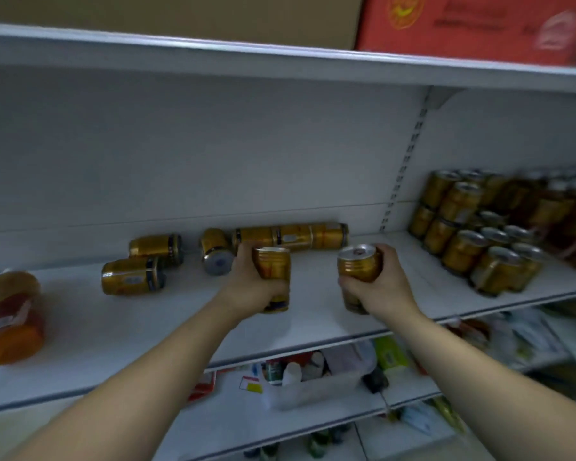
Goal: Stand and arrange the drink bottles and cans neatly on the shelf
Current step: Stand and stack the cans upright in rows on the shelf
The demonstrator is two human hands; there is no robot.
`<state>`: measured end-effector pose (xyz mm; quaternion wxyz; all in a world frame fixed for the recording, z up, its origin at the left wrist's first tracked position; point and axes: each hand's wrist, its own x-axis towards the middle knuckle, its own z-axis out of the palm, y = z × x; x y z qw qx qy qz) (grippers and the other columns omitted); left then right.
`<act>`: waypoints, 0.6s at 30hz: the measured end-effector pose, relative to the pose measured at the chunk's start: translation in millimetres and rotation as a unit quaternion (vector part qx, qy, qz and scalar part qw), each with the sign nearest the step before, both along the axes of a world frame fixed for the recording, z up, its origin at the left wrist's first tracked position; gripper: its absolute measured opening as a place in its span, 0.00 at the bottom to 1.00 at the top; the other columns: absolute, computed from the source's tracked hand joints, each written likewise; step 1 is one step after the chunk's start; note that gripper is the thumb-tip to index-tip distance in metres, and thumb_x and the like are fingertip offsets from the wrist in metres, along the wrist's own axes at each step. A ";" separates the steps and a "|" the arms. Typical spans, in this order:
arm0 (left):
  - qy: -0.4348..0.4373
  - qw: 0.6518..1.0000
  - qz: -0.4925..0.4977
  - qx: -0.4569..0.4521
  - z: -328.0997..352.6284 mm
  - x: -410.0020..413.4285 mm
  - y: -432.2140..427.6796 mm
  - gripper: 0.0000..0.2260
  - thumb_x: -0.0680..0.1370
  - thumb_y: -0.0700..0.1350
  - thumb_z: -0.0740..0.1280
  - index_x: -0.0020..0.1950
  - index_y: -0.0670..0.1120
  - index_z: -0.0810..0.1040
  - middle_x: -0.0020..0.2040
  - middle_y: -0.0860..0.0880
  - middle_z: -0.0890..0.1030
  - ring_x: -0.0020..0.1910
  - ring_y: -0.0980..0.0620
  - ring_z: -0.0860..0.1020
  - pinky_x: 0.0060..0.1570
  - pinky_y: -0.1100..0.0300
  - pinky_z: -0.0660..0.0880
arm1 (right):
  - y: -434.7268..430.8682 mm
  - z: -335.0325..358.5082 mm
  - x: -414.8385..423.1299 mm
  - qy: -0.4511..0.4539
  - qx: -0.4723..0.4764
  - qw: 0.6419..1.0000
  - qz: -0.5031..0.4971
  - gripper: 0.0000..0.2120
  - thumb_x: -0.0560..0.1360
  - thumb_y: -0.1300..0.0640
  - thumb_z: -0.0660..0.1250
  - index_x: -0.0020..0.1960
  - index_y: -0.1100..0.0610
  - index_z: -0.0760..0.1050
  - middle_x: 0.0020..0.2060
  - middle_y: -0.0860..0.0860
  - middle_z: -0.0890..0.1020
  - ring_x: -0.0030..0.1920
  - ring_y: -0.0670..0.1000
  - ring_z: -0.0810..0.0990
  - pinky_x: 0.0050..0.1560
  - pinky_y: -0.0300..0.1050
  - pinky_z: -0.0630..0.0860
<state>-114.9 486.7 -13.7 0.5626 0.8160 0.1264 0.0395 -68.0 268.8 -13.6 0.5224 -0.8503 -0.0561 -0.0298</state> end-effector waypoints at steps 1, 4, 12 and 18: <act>-0.019 1.000 -0.017 -0.013 4.7 5.2 -15.9 0.31 0.67 0.39 0.76 0.60 0.52 0.60 0.47 0.51 0.75 0.43 0.57 0.76 0.41 0.59 0.77 | -11.4 8.4 -1.2 -0.007 0.008 1.000 -0.021 0.31 0.67 0.56 0.78 0.61 0.46 0.63 0.49 0.43 0.74 0.50 0.49 0.75 0.50 0.44 0.70; -0.081 0.994 -0.058 -0.044 23.1 17.4 -67.3 0.28 0.70 0.40 0.75 0.61 0.50 0.61 0.46 0.57 0.74 0.43 0.64 0.74 0.40 0.68 0.73 | -54.1 28.5 -2.1 -0.026 0.032 0.996 -0.080 0.32 0.68 0.58 0.77 0.66 0.50 0.64 0.52 0.47 0.73 0.52 0.50 0.73 0.51 0.44 0.68; -0.086 0.982 -0.160 -0.046 57.4 41.5 -232.2 0.33 0.72 0.41 0.73 0.70 0.50 0.58 0.56 0.49 0.71 0.53 0.50 0.73 0.49 0.58 0.70 | -217.9 54.8 -9.8 -0.043 0.049 0.983 -0.171 0.27 0.68 0.58 0.77 0.60 0.48 0.66 0.49 0.45 0.75 0.52 0.51 0.76 0.47 0.44 0.73; -0.066 0.984 -0.158 -0.046 57.1 62.3 -360.2 0.30 0.66 0.41 0.77 0.62 0.51 0.65 0.56 0.50 0.74 0.53 0.51 0.75 0.49 0.58 0.70 | -358.2 58.1 -13.7 -0.012 0.038 0.985 -0.169 0.28 0.71 0.60 0.74 0.66 0.50 0.65 0.48 0.44 0.69 0.53 0.51 0.68 0.53 0.46 0.70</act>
